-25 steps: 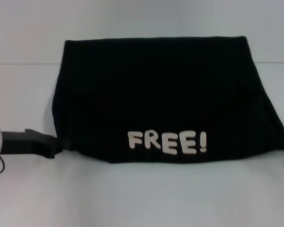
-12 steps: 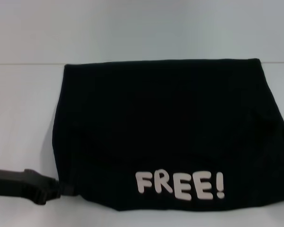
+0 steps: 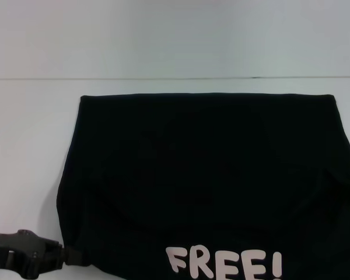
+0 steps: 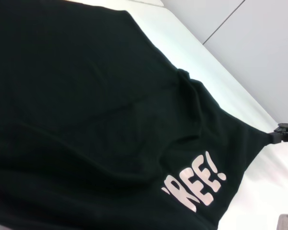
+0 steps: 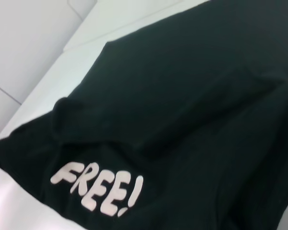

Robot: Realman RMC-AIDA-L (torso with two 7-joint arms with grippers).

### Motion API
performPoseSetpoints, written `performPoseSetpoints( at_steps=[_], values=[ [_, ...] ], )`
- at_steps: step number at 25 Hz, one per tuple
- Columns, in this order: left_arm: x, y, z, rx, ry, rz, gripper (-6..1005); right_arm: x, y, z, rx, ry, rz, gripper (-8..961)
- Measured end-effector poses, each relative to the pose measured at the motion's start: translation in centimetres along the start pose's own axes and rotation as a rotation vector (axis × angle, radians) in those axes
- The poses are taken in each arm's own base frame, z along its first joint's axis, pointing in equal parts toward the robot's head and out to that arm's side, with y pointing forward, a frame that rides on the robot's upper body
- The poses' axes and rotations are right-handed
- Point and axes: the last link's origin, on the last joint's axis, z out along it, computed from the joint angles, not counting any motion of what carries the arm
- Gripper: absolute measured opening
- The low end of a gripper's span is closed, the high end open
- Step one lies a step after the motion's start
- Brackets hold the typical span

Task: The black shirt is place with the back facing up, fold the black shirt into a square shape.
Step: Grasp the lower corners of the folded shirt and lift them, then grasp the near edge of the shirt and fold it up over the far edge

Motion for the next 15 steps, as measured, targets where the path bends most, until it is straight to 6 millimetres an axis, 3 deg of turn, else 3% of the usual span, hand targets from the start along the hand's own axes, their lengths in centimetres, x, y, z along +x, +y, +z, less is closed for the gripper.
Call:
performPoseSetpoints(
  at_steps=[4, 7, 15],
  values=[
    [0.1, -0.1, 0.3, 0.000, 0.003, 0.004, 8, -0.7, 0.1, -0.5, -0.003, -0.056, -0.026, -2],
    [1.6, -0.7, 0.5, 0.022, 0.020, 0.027, 8, -3.2, -0.2, 0.1, -0.008, -0.087, -0.071, 0],
    [9.6, -3.7, 2.5, 0.134, 0.067, 0.083, 7, -11.0, -1.5, 2.4, 0.062, -0.156, -0.130, 5]
  ],
)
